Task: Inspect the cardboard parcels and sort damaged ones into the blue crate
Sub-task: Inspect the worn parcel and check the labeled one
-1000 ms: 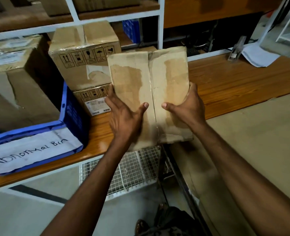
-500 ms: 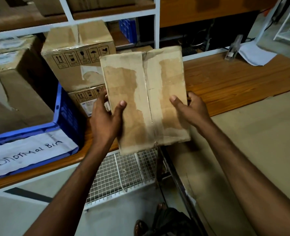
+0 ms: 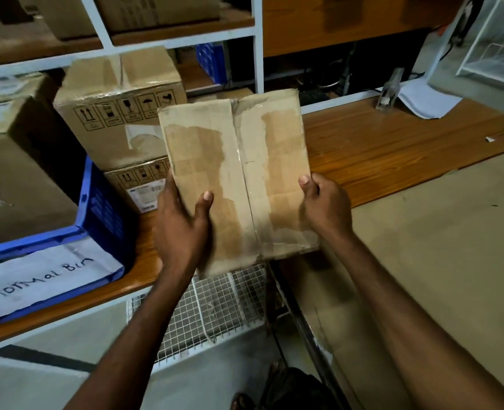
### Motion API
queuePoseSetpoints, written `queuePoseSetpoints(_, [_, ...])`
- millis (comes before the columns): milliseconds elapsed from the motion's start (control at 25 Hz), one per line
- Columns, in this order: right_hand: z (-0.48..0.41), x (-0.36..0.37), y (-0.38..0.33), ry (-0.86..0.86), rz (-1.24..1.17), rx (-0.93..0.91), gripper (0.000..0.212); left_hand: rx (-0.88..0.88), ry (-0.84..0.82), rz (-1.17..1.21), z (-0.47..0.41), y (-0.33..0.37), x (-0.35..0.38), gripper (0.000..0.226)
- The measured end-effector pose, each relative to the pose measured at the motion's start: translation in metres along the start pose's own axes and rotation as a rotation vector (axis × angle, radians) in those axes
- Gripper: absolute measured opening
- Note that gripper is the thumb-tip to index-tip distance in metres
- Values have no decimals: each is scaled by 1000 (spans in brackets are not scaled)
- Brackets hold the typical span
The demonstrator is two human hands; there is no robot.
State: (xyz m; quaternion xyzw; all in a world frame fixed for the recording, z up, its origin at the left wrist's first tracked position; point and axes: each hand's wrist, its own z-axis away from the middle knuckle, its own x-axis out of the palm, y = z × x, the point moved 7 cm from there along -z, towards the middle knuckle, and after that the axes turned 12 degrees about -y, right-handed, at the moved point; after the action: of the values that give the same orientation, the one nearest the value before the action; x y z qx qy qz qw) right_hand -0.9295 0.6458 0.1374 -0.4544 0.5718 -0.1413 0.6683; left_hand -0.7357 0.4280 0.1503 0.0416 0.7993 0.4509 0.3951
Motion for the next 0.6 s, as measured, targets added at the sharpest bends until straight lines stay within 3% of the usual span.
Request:
queuePoseSetpoints(120, [-1,3,2,-34,-1,-1,36,-48,47,-50,3,3,-2,64])
queuePoseSetpoints(320, [10,11,-2,-3,53,-6,66,-34,20,-80,7,1,10,83])
queuePoseSetpoints(480, [18,20,-1,-12,109,74,104,-51,-45,-101,24,17,28,122])
queuePoseSetpoints(600, [20,28,4,-68,83,57,118,-43,-85,-86,22,13,30,129])
